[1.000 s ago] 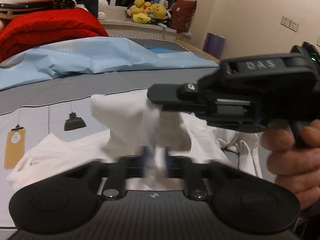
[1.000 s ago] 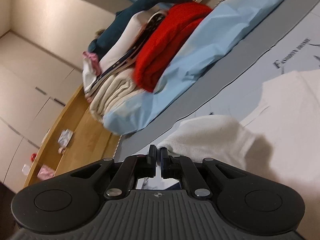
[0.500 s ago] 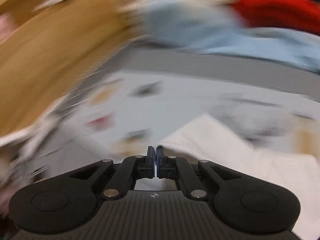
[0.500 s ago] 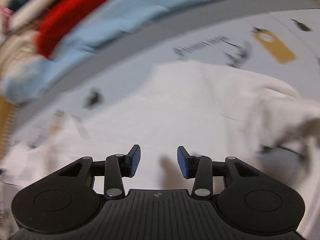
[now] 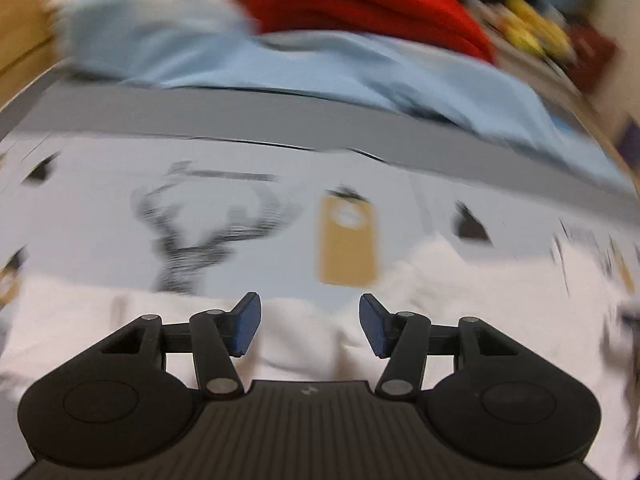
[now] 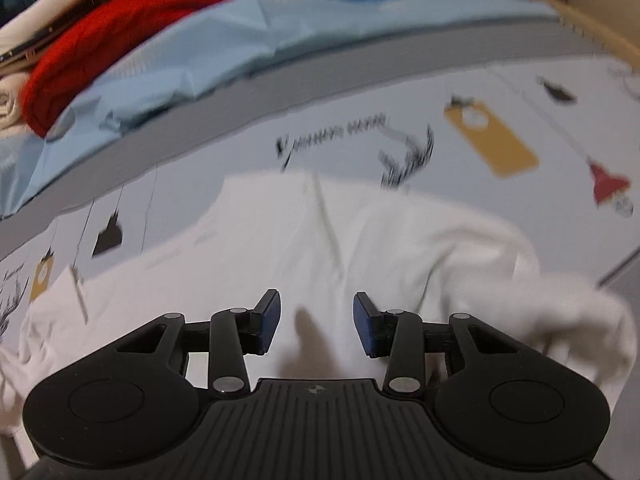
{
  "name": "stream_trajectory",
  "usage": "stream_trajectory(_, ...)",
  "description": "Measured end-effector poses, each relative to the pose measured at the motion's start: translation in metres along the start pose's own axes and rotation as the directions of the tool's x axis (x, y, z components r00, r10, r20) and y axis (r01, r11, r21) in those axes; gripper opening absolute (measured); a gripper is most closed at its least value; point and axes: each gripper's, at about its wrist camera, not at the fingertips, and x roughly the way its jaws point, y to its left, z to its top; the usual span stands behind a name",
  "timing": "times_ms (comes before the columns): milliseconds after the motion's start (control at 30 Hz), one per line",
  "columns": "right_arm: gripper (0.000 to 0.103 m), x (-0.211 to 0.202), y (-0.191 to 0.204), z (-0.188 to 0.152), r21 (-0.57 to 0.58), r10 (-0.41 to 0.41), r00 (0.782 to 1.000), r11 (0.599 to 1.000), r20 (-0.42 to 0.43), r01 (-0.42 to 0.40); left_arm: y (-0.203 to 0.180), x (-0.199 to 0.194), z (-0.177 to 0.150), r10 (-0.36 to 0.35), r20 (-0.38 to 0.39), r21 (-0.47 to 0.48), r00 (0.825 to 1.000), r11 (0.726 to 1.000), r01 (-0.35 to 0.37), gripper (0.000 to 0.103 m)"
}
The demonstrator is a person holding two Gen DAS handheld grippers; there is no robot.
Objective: Fold small clothes
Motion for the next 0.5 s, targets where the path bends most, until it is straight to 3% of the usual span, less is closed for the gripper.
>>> stream_trajectory(167,0.043,0.007,-0.017,0.019,-0.058,-0.038,0.995,0.997,0.094,0.044,-0.033,0.034,-0.010,-0.032,-0.052,0.090,0.998,0.995,0.037,0.066)
stream_trajectory(300,0.048,0.022,-0.030,0.032,-0.131,-0.054,0.993,0.989,0.109,0.069,-0.045,0.067,-0.010,0.032,-0.068,0.163,0.997,0.986,-0.021,0.068)
stream_trajectory(400,0.051,0.036,-0.038,0.038,-0.203,-0.103,0.989,0.971,0.108,0.123,-0.048,0.091,-0.013,0.146,-0.111,0.245,0.983,0.963,-0.115,0.071)
stream_trajectory(433,0.052,0.041,-0.042,0.040,-0.218,-0.119,0.988,0.966,0.102,0.138,-0.045,0.095,-0.013,0.152,-0.104,0.253,0.983,0.960,-0.122,0.073)
stream_trajectory(467,0.052,0.047,-0.046,0.041,-0.228,-0.126,0.988,0.963,0.090,0.144,-0.044,0.096,-0.012,0.145,-0.090,0.257,0.985,0.959,-0.117,0.071)
stream_trajectory(500,0.052,0.052,-0.050,0.041,-0.240,-0.119,0.990,0.962,0.073,0.133,-0.043,0.098,-0.011,0.128,-0.093,0.264,0.987,0.959,-0.099,0.061)
